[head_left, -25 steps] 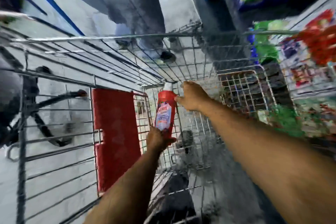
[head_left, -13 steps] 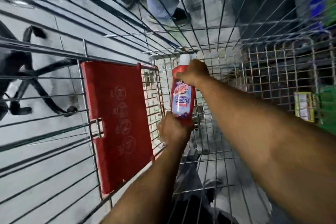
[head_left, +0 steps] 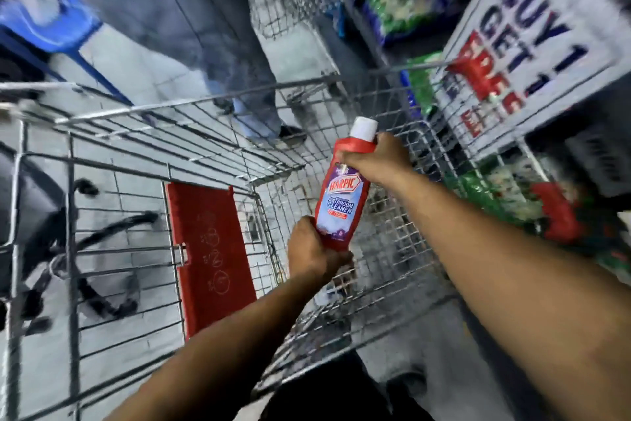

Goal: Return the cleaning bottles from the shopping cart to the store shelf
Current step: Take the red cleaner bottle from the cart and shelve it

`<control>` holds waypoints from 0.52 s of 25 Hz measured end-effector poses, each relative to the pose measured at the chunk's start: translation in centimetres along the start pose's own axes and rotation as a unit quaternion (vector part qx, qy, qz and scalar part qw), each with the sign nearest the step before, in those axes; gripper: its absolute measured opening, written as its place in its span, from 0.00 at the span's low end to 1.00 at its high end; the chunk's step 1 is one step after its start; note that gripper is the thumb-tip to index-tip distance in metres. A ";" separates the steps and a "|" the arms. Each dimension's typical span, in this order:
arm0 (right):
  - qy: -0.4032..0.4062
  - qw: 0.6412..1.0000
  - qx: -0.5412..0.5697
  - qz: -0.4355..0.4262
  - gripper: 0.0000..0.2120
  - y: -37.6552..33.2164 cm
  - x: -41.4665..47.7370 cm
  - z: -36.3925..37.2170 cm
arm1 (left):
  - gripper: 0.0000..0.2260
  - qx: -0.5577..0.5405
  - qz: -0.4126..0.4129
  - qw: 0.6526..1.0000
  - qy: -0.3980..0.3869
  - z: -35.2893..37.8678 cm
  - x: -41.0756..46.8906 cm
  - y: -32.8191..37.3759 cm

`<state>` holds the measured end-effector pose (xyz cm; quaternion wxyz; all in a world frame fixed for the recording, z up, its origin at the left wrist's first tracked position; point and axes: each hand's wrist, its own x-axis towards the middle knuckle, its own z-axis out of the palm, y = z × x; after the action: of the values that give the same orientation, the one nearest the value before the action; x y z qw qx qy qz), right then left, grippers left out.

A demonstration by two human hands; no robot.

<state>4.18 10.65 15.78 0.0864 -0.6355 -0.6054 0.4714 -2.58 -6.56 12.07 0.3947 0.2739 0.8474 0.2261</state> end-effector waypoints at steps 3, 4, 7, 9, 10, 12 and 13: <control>0.078 0.992 0.055 -0.081 0.33 -1.8 -5.6 -7.0 | 0.29 -0.015 0.123 0.992 0.036 -0.8 -3.3 4.7; 0.105 0.986 0.073 -0.109 0.32 -2.0 -7.4 -9.4 | 0.27 -0.026 0.172 0.984 0.042 -0.7 -4.3 6.1; 0.211 0.951 0.122 -0.190 0.26 -1.1 -13.6 -17.8 | 0.28 -0.080 0.299 0.950 0.032 1.2 -8.2 11.5; 0.272 0.926 0.129 -0.225 0.25 -0.4 -17.7 -22.6 | 0.29 -0.105 0.362 0.926 0.029 3.5 -10.5 15.1; 0.302 0.914 0.124 -0.240 0.25 -0.2 -19.5 -24.7 | 0.29 -0.109 0.390 0.914 0.031 4.7 -11.7 17.1; 0.359 0.892 0.116 -0.248 0.26 0.0 -22.4 -28.2 | 0.30 -0.142 0.432 0.891 0.006 6.9 -13.9 20.8; 0.389 0.879 0.117 -0.249 0.26 0.3 -23.6 -29.9 | 0.29 -0.157 0.447 0.880 -0.015 8.2 -15.0 22.7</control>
<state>29.66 4.32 43.38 0.5036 -0.5812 -0.6015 0.2163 18.43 2.13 29.05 0.3016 0.5617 0.5824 0.5043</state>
